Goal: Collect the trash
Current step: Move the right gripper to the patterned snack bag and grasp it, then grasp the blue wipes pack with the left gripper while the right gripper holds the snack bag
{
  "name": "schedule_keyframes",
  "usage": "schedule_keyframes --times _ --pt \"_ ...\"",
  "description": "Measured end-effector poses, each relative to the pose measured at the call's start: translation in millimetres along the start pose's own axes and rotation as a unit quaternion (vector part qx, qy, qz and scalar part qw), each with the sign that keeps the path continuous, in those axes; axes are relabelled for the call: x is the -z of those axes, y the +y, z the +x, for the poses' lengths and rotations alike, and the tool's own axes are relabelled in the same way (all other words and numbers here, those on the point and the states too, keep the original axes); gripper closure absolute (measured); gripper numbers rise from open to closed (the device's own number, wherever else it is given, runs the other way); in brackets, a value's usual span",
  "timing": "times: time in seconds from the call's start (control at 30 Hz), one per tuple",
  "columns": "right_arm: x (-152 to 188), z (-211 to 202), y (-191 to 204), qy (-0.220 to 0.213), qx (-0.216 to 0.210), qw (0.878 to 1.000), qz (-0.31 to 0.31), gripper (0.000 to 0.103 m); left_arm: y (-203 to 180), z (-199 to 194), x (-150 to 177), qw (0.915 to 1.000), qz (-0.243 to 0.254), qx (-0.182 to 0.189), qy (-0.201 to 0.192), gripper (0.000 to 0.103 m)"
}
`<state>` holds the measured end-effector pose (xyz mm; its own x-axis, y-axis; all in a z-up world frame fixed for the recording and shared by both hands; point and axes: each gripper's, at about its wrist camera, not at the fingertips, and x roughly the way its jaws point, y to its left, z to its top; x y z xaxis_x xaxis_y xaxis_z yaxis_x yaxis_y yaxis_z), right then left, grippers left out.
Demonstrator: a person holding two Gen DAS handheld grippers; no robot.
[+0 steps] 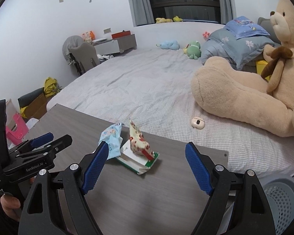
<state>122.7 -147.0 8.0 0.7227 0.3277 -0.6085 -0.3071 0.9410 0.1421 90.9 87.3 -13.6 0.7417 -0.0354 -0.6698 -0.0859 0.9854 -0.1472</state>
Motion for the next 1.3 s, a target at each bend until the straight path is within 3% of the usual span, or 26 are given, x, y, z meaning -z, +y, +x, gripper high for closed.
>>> schedule_keyframes --times 0.2,0.57,0.9,1.07,1.3 --pt "-13.7 38.5 3.9 0.032 -0.01 0.999 -0.024 0.024 11.7 12.2 -12.9 0.9999 -0.007 -0.015 -0.001 0.023" --pt "-19.2 97.1 20.6 0.096 -0.016 0.992 -0.075 0.029 27.4 31.8 -7.0 0.9993 -0.027 -0.018 0.021 0.023" --pt "-12.6 127.3 24.7 0.151 -0.022 0.984 -0.09 0.049 31.5 36.2 -4.0 0.999 -0.031 -0.015 0.027 0.023" --pt "-7.3 126.1 25.7 0.165 -0.034 0.982 -0.088 0.075 31.0 35.9 -2.8 0.999 -0.031 -0.012 0.029 0.023" --pt "1.4 116.8 27.6 0.163 -0.049 0.982 -0.076 0.079 26.2 34.2 -2.9 0.9992 -0.025 -0.007 0.03 0.023"
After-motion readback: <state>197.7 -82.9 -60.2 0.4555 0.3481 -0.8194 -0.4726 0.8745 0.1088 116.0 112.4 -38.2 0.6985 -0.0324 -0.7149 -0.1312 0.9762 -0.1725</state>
